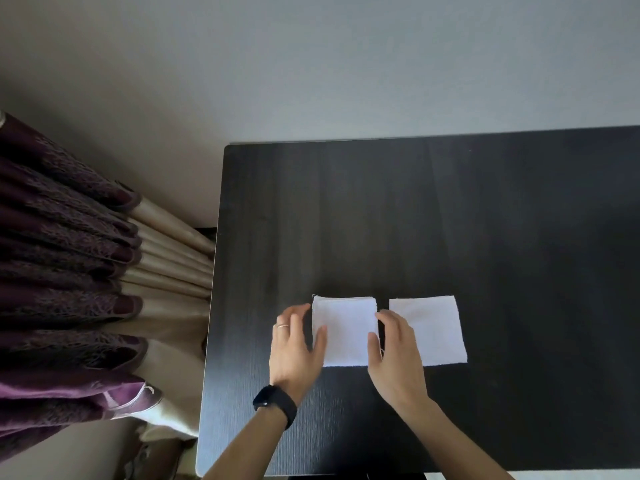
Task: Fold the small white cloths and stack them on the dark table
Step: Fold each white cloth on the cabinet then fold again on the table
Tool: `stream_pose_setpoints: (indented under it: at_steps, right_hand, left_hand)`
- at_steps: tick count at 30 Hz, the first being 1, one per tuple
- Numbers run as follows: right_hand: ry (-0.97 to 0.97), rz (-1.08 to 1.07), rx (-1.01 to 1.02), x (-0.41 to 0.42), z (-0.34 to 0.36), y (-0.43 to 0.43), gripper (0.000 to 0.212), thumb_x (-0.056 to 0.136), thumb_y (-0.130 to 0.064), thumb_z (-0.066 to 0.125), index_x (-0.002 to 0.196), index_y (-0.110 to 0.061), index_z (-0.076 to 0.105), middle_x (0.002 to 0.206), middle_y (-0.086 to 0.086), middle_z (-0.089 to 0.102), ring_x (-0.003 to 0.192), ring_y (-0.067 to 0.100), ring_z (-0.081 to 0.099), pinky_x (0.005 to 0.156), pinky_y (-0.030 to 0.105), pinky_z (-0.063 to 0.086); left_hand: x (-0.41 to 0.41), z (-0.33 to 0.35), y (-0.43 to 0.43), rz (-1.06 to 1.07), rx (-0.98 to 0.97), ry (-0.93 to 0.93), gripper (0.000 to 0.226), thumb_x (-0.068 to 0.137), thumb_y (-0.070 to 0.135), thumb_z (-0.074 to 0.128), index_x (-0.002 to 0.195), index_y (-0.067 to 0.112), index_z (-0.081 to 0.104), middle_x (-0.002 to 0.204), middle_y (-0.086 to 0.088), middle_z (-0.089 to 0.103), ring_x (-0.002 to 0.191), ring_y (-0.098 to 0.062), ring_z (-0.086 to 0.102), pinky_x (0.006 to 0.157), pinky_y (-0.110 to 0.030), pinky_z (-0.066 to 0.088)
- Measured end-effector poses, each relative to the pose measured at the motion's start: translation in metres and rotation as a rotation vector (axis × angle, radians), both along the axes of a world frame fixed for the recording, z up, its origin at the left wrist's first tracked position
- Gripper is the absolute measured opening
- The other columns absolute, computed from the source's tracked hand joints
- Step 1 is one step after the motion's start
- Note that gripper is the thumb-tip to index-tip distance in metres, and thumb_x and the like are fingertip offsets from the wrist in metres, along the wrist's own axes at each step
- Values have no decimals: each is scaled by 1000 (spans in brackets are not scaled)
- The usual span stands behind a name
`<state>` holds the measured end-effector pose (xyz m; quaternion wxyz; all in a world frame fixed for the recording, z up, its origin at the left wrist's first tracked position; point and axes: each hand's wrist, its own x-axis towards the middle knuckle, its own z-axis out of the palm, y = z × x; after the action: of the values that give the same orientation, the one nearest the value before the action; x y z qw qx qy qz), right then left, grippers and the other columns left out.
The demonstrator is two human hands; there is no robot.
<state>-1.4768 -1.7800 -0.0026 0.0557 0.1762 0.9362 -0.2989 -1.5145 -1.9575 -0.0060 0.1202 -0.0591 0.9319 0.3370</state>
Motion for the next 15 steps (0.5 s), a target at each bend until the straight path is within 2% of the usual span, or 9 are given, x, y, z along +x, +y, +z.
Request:
stream_pose_setpoints:
  at_steps: [2,5,7,9,15]
  right_hand:
    - [63,114,108,2,-10,-8,49,95,-35,52,140,-17,48,149,3,47,133,23,50,102,34,46]
    - [31,259,237,-2,-27,-16,57,102,-36,32,153,-10,30,162,10,26,148,30,25,116,44,32]
    - [-8,282,263,-5,-35,-17,59,104,-37,15,155,-7,17,163,13,18,150,32,19,117,47,30]
    - [-38,283,260,-8,-41,-16,61,104,-39,6,155,-6,13,163,14,18,149,33,21,116,47,31]
    - [-99,296,290,-8,-50,-15,65,102,-44,13,155,-8,24,163,11,19,147,32,25,115,43,29]
  left_hand:
    - [0,-10,-6,-301,-238,188,56,95,44,53,146,25,40,154,0,37,134,-19,40,107,-40,41]
    - [-9,-20,-9,-547,-414,204,66,97,50,38,156,22,25,165,-2,17,150,-22,20,118,-52,20]
    - [-14,-25,-11,-576,-449,145,69,99,54,33,158,23,17,166,0,9,152,-20,13,120,-54,16]
    - [-18,-31,-13,-594,-473,127,71,99,58,29,159,23,13,166,0,8,152,-19,12,121,-55,14]
    - [-20,-40,-12,-614,-507,74,73,98,63,23,156,21,19,163,-4,24,148,-25,28,118,-55,16]
